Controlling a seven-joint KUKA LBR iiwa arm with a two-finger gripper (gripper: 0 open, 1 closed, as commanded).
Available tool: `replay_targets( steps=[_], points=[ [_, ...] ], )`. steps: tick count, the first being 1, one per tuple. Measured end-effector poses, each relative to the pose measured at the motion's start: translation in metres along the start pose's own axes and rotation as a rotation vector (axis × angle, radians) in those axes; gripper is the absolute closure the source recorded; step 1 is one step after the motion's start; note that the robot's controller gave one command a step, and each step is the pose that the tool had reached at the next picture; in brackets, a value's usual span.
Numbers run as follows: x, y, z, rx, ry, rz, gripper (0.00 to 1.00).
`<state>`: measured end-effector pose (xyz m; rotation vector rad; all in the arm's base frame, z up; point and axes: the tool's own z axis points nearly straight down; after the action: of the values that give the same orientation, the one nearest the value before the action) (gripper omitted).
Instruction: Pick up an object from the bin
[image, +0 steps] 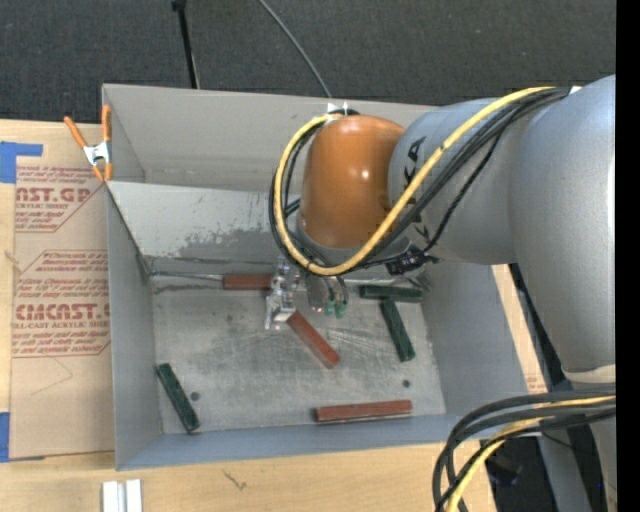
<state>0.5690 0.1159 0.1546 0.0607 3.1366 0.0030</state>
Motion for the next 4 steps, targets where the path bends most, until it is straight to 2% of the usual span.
replay_targets(
  steps=[1, 2, 3, 4],
  points=[
    [-0.016, -0.001, 0.015, 0.001, 0.003, -0.010, 0.00],
    [-0.016, -0.001, 0.015, 0.001, 0.003, -0.010, 0.00],
    [-0.017, -0.043, 0.072, -0.009, -0.038, 0.066, 1.00],
    [-0.008, -0.041, 0.075, -0.005, 0.000, 0.061, 0.00]
  ],
)
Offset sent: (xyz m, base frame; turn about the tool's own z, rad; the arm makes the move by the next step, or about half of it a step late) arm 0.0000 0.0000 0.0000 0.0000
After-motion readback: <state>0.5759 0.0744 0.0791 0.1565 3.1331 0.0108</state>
